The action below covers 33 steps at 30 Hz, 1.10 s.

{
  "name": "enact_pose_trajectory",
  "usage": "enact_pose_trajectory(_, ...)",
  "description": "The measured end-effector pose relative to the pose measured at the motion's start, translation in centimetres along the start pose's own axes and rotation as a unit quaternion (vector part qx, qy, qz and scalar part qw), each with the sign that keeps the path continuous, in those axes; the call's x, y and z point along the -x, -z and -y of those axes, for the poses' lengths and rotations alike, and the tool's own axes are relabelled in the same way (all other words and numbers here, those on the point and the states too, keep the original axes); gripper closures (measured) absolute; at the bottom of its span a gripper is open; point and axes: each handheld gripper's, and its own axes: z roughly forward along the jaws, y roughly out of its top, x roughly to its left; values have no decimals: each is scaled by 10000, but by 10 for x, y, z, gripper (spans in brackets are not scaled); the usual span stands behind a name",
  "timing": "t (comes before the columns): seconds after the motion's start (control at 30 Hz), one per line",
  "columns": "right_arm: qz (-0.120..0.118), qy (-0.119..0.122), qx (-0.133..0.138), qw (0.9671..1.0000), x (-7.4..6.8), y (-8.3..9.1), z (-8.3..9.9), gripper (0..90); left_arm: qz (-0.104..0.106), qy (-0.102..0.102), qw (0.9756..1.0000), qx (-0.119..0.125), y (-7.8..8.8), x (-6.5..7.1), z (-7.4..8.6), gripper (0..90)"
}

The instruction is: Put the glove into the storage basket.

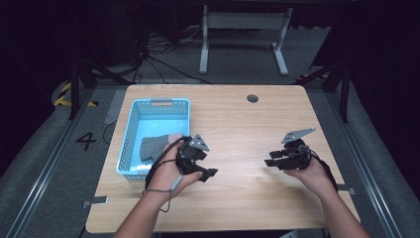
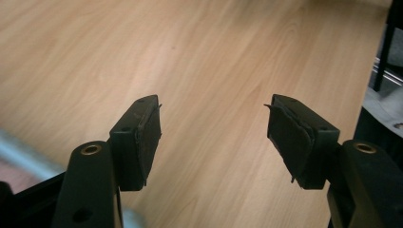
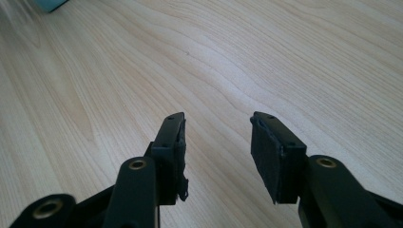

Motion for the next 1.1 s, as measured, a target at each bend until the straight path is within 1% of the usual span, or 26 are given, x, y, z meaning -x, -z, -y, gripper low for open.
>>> enact_pose_trajectory(0.07,0,5,17,10000,0,1,1,568,36,-24,10000,-10,-11,4,0,364)
enact_pose_trajectory(0.13,15,-15,9,10000,0,1,1,568,-3,-67,9999,-90,-20,7,-1,365)
enact_pose_trajectory(0.2,11,-12,1,10000,1,2,2,569,1,-19,9999,-129,-28,7,-1,371)
enact_pose_trajectory(0.23,27,-6,0,10000,1,2,2,571,-9,23,9999,-109,-33,8,1,371)
enact_pose_trajectory(0.3,46,14,-8,10000,1,3,3,573,-133,-37,9998,-124,-40,9,3,381)
enact_pose_trajectory(0.33,49,7,-5,10000,2,4,3,574,-164,-48,9998,-112,-43,9,4,381)
enact_pose_trajectory(0.4,66,14,-7,10000,2,4,5,577,-139,45,9999,11,-49,9,6,376)
enact_pose_trajectory(0.43,74,12,-19,10000,3,5,5,578,-158,82,9998,64,-53,10,8,371)
enact_pose_trajectory(0.53,80,-15,-34,10000,4,3,7,579,-279,46,9995,149,-63,13,13,362)
enact_pose_trajectory(0.6,88,11,-69,9999,4,2,7,579,-291,22,9993,212,-71,14,17,352)
enact_pose_trajectory(0.63,80,27,-78,9999,4,1,7,577,-294,-2,9994,201,-74,15,19,347)
enact_pose_trajectory(0.67,78,31,-81,9999,4,0,7,576,-276,-59,9995,145,-78,15,21,345)
enact_pose_trajectory(0.7,85,43,-78,9999,4,0,8,575,-301,-95,9995,67,-83,15,24,340)
enact_pose_trajectory(0.73,78,49,-102,9999,4,-1,8,575,-307,-95,9995,-21,-85,15,26,335)
enact_pose_trajectory(0.8,83,56,-128,9999,4,-3,8,570,-288,-79,9995,-101,-89,16,29,330)
enact_pose_trajectory(0.87,96,86,-146,9998,4,-4,9,569,-272,-66,9996,-98,-91,15,30,324)
enact_pose_trajectory(0.9,104,77,-169,9998,4,-5,10,568,-265,-67,9995,-145,-90,15,30,322)
enact_pose_trajectory(0.97,102,124,-173,9997,5,-7,11,563,-251,-13,9993,-270,-90,14,30,345)
enact_pose_trajectory(1.07,113,129,-175,9997,6,-8,13,563,-201,-106,9990,-380,-87,13,30,348)
enact_pose_trajectory(1.1,135,167,-132,9997,7,-9,13,561,-177,-94,9990,-403,-88,13,31,347)
